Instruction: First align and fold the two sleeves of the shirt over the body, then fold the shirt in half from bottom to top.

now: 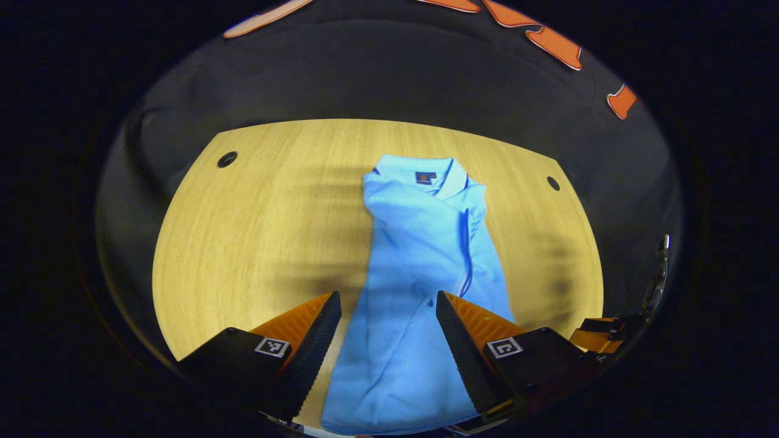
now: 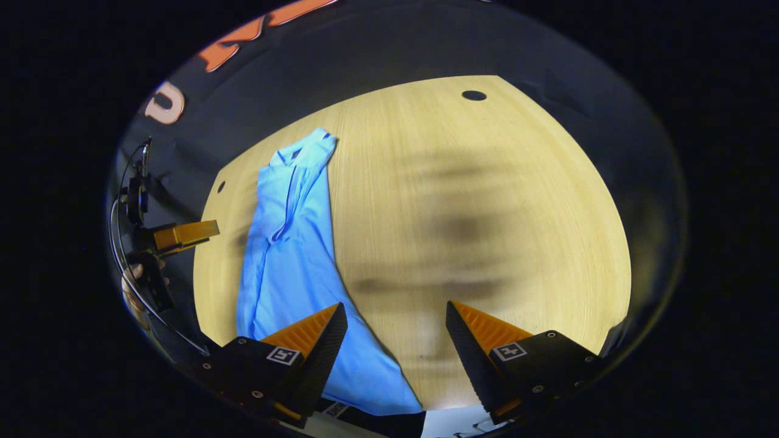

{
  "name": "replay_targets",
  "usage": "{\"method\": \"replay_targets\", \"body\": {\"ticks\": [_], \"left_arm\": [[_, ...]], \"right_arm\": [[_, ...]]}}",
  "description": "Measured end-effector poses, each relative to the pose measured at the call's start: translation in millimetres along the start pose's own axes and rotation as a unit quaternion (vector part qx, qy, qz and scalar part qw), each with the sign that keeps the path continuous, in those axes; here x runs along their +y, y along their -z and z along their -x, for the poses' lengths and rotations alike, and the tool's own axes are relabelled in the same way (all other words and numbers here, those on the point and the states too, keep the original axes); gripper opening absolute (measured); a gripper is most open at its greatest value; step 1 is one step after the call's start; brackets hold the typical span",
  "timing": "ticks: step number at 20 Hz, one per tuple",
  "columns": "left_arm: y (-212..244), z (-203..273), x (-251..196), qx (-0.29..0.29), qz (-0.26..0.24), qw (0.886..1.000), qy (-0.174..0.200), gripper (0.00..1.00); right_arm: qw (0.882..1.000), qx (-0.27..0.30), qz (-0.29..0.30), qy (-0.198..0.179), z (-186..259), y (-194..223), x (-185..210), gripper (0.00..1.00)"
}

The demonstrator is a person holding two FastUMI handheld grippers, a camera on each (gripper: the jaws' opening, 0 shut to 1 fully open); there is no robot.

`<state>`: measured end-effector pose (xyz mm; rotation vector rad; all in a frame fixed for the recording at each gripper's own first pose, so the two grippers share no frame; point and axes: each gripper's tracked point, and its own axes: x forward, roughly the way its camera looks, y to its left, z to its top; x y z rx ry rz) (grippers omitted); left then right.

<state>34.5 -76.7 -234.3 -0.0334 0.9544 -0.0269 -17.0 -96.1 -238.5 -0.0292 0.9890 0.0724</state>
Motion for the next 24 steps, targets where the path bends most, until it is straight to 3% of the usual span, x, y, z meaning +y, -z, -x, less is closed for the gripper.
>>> {"method": "replay_targets", "body": {"ticks": [5, 10, 14, 18, 24], "left_arm": [[53.0, 26.3, 39.7, 0.009, 0.018, 1.000, 0.001, 1.00], [110.3, 37.0, 64.2, 0.027, 0.015, 0.999, -0.006, 1.00], [160.5, 42.3, 70.2, 0.059, 0.008, 0.998, 0.001, 1.00], [203.4, 49.4, 70.6, 0.085, 0.016, 0.996, -0.001, 1.00], [276.7, 49.7, 47.9, 0.144, 0.025, 0.989, 0.018, 1.00]], "right_arm": [[0.997, 0.044, 0.053, 0.017, -9.9, 53.6, 22.1, 0.99], [0.994, 0.085, 0.058, 0.037, -10.2, 105.9, 27.2, 0.99], [0.989, 0.115, 0.066, 0.063, -6.3, 148.6, 20.2, 0.98], [0.985, 0.147, 0.056, 0.065, -6.6, 184.9, 26.7, 0.99], [0.984, 0.149, 0.058, 0.081, -10.0, 195.3, 26.1, 0.99]]}}
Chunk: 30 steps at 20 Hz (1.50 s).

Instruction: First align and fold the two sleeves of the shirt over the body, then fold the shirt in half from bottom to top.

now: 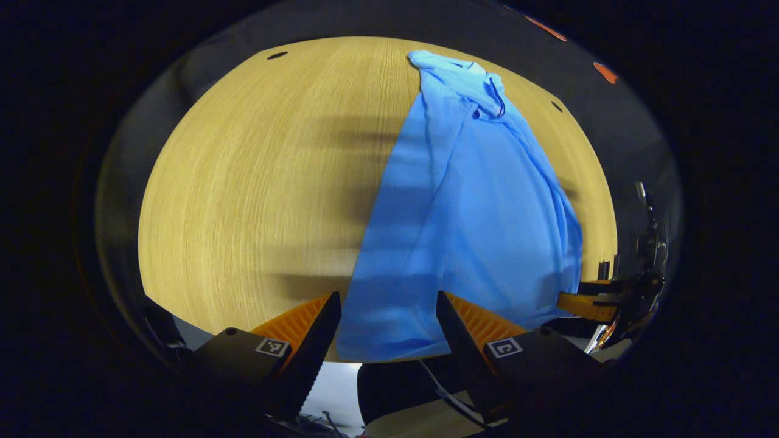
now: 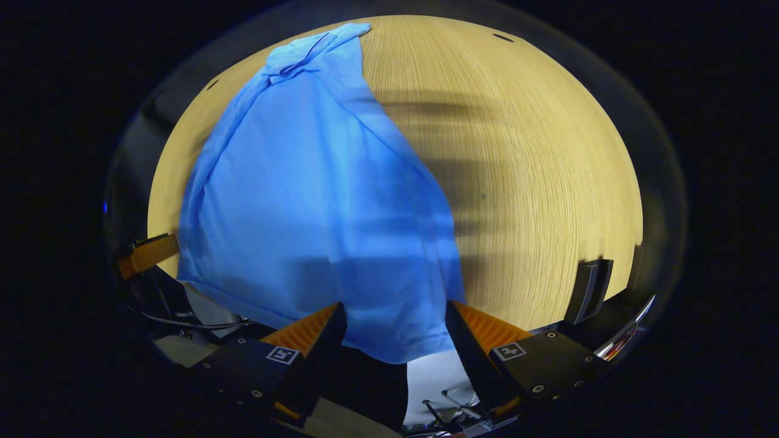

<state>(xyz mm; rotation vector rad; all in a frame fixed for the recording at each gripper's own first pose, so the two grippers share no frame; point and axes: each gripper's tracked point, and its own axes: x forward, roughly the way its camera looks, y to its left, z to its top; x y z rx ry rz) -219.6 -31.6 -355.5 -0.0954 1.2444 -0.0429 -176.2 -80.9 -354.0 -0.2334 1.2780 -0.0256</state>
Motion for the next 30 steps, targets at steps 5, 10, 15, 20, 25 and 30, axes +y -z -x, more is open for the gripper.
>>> {"method": "replay_targets", "body": {"ticks": [5, 10, 15, 20, 25, 30], "left_arm": [[21.7, -12.5, -1.6, 0.020, 0.000, 1.000, -0.006, 1.00], [24.9, -18.8, -1.0, 0.024, -0.014, 0.999, -0.029, 1.00], [29.4, -22.9, -4.9, 0.027, -0.083, 0.994, -0.070, 1.00], [32.2, -20.7, -2.3, 0.011, -0.056, 0.996, -0.072, 0.93], [26.4, -23.7, -10.8, -0.015, -0.039, 0.997, -0.058, 0.36], [28.4, -24.2, -17.6, -0.007, -0.049, 0.999, -0.023, 0.10]], "right_arm": [[1.000, -0.004, 0.011, 0.019, -2.3, 0.8, -2.7, 0.99], [0.999, -0.008, 0.037, 0.035, -4.1, 4.0, -0.1, 0.99], [0.999, -0.010, 0.034, 0.035, -4.2, 4.9, 0.1, 0.99], [0.999, -0.005, 0.016, 0.035, -5.3, 8.0, 2.0, 0.89], [0.999, 0.000, 0.026, 0.021, -4.4, 11.8, 15.0, 0.29], [1.000, -0.004, -0.009, -0.025, -4.0, 14.9, 24.6, 0.01]]}}
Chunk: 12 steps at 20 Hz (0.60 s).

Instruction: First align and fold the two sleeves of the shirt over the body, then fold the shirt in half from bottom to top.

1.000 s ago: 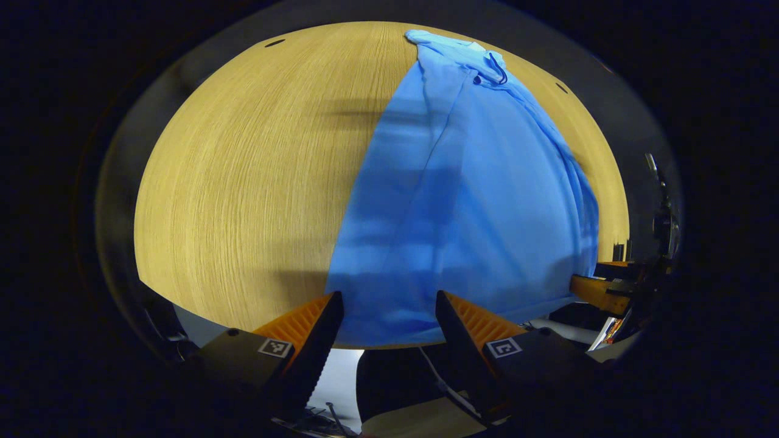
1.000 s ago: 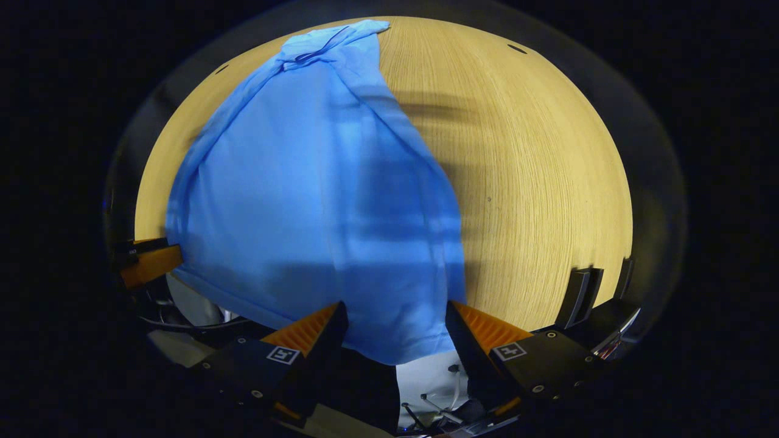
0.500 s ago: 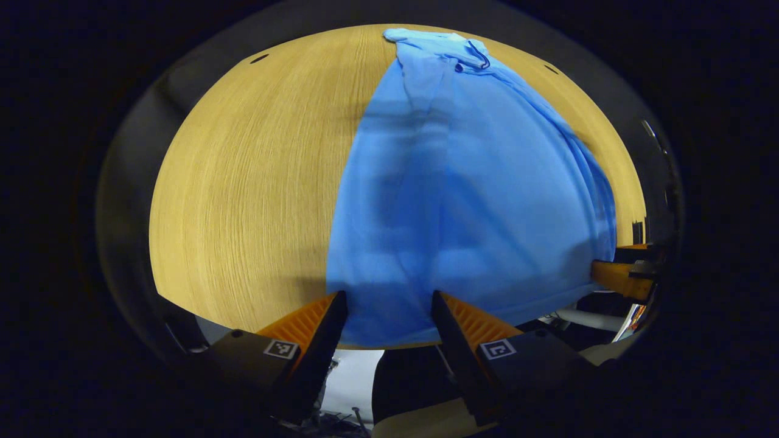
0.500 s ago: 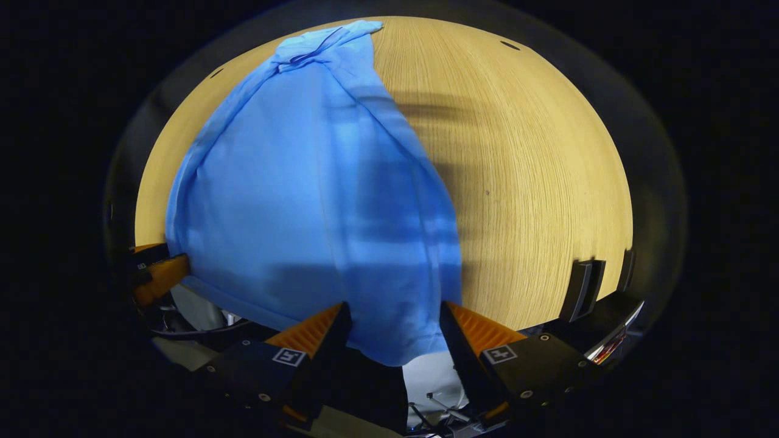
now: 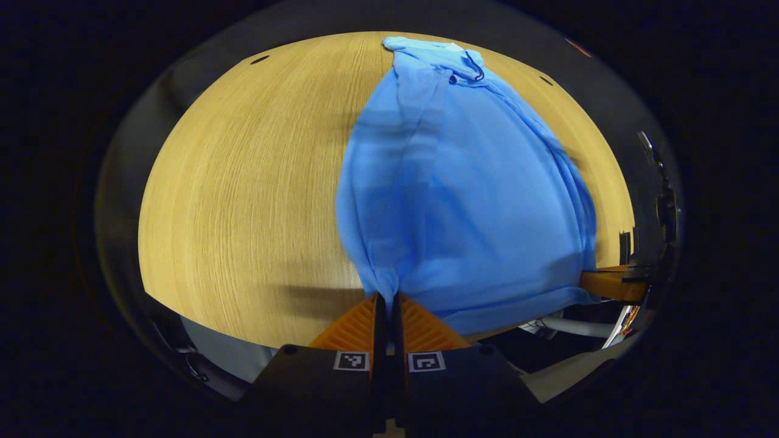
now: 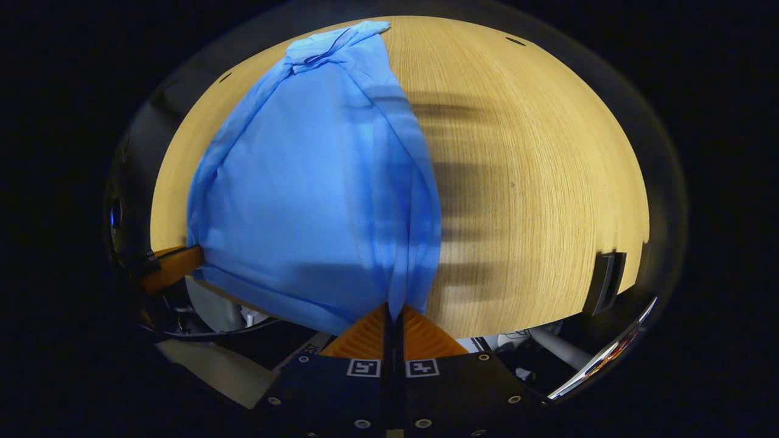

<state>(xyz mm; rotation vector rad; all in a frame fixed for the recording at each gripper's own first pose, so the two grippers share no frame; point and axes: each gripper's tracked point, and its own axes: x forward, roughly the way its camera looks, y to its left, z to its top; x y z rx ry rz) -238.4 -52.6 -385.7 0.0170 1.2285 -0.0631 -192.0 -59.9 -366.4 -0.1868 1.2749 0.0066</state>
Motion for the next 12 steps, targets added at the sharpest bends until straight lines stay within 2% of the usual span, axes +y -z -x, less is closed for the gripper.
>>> {"method": "replay_targets", "body": {"ticks": [1, 2, 6, 12], "left_arm": [[2.1, -2.2, 0.1, 0.002, 0.007, 1.000, 0.006, 0.10], [1.5, 1.1, -1.7, 0.010, 0.014, 1.000, 0.016, 0.04], [-16.4, 9.7, 2.5, 0.000, 0.022, 1.000, 0.021, 0.04], [-84.1, 35.4, 9.4, -0.056, 0.027, 0.998, 0.022, 0.04]], "right_arm": [[1.000, 0.001, -0.008, -0.005, 1.7, -1.6, 1.9, 0.01], [1.000, -0.001, -0.009, -0.008, 4.7, -5.0, 3.4, 0.01], [0.999, -0.027, -0.005, -0.021, 23.4, -31.1, 8.4, 0.00], [0.996, -0.084, -0.008, -0.041, 54.1, -98.2, 16.0, 0.00]]}}
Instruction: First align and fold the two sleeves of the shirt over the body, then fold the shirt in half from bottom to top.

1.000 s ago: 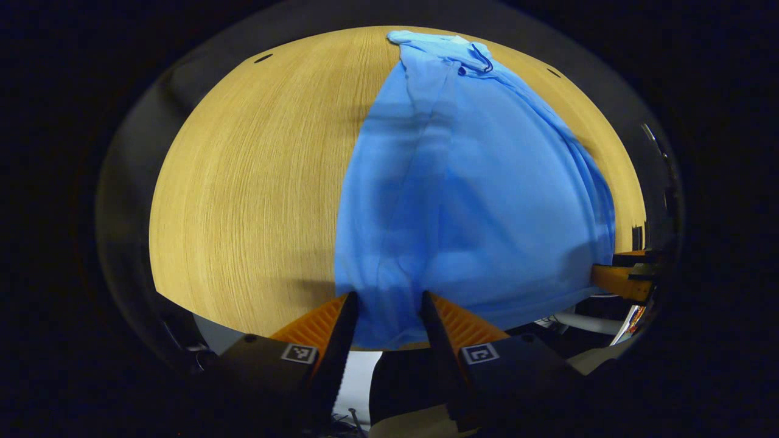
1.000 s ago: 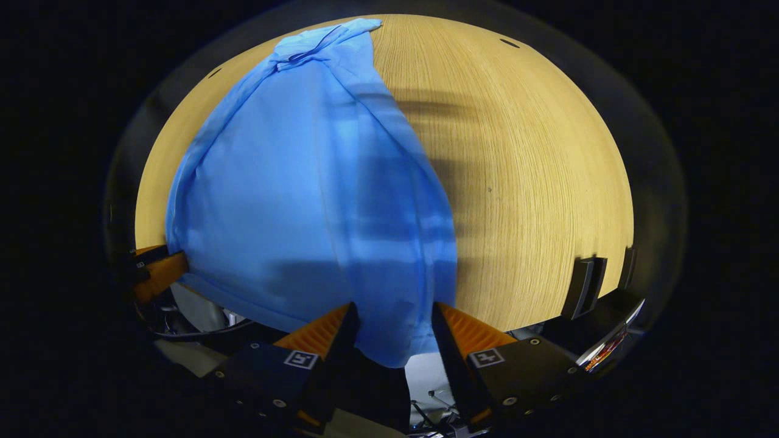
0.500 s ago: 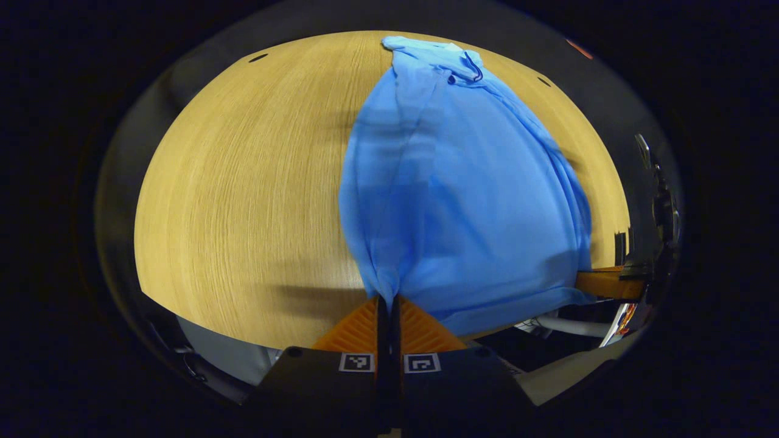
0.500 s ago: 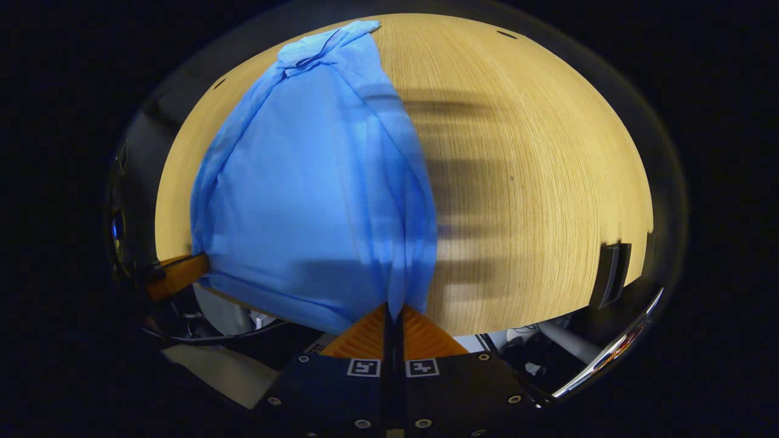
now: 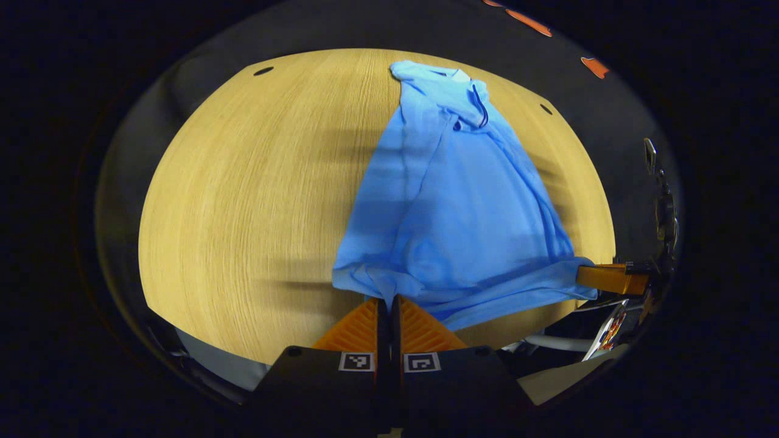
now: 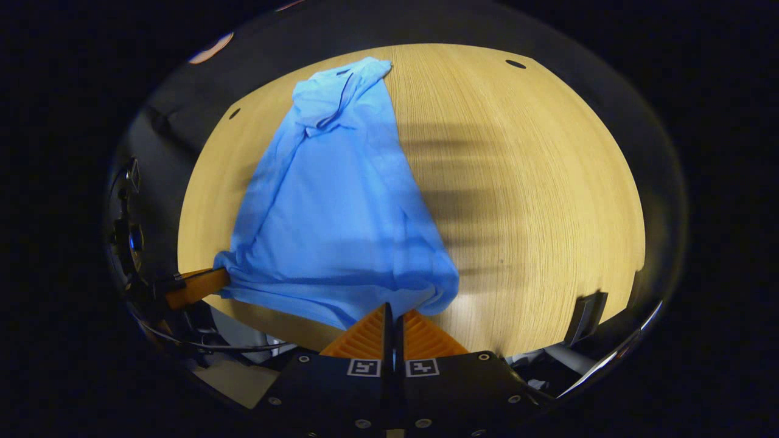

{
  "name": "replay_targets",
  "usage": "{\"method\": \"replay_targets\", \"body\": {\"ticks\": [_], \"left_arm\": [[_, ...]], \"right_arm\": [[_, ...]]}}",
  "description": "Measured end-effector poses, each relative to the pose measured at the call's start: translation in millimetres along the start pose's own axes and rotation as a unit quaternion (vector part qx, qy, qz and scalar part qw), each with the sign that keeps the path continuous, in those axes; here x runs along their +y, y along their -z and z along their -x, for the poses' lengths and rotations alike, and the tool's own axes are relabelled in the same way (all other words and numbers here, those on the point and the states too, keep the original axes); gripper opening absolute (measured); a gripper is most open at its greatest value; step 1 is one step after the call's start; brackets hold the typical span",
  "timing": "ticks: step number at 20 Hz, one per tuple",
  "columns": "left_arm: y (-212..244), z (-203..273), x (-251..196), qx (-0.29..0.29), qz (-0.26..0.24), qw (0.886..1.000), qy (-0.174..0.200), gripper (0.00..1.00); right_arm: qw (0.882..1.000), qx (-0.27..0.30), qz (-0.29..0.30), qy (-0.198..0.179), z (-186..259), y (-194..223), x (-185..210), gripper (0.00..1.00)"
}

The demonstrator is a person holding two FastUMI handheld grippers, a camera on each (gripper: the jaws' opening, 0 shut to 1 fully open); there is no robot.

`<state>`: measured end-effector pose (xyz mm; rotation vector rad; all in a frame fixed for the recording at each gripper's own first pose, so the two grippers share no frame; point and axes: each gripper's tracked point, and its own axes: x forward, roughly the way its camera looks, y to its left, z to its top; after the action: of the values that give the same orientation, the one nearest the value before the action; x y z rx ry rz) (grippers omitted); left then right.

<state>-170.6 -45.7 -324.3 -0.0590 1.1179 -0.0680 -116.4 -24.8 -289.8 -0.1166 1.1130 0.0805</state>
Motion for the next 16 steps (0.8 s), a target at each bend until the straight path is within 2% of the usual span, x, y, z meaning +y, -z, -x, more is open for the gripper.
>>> {"method": "replay_targets", "body": {"ticks": [6, 12, 16], "left_arm": [[-87.0, 6.7, 1.8, -0.058, -0.009, 0.998, -0.005, 0.04], [-173.7, 5.8, 1.0, -0.102, -0.017, 0.995, -0.006, 0.04], [-241.4, 5.3, 6.0, -0.132, -0.022, 0.991, -0.012, 0.04]], "right_arm": [[0.998, -0.065, 0.004, -0.011, 13.8, -96.7, 7.0, 0.00], [0.992, -0.128, 0.018, -0.014, 38.6, -192.4, 14.3, 0.00], [0.987, -0.159, 0.021, -0.017, 39.6, -253.6, 21.9, 0.00]]}}
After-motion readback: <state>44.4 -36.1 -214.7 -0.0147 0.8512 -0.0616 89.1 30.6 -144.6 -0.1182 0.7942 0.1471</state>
